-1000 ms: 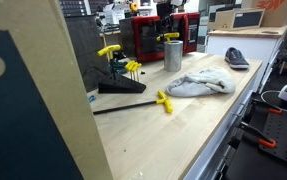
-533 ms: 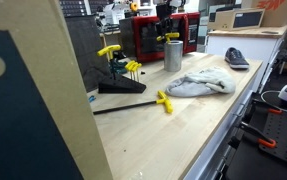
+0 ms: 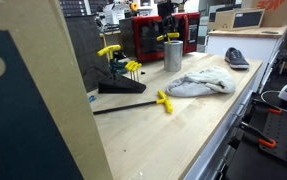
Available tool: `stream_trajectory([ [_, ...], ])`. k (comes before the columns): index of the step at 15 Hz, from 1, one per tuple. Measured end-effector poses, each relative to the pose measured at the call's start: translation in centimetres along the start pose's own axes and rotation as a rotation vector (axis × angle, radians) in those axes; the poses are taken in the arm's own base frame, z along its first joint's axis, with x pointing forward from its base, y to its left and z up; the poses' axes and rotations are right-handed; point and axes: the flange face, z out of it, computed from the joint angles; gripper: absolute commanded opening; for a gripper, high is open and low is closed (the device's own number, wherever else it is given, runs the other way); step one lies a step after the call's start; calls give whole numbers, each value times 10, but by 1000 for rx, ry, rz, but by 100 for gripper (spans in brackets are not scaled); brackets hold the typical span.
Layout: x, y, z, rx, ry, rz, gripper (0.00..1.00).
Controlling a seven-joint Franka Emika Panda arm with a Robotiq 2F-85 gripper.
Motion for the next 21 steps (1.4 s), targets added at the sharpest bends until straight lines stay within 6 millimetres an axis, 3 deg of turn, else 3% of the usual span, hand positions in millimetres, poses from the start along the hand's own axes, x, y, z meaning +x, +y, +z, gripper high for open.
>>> stream_trajectory([
  [6,-2,-1,2,2,-20,-2,2],
  [11,-2,0,2,0,-23,-6,5],
  [13,-2,0,2,0,-23,-22,45],
  [20,-2,-1,2,0,-21,-81,93],
  [21,-2,-1,2,0,-21,-87,80],
])
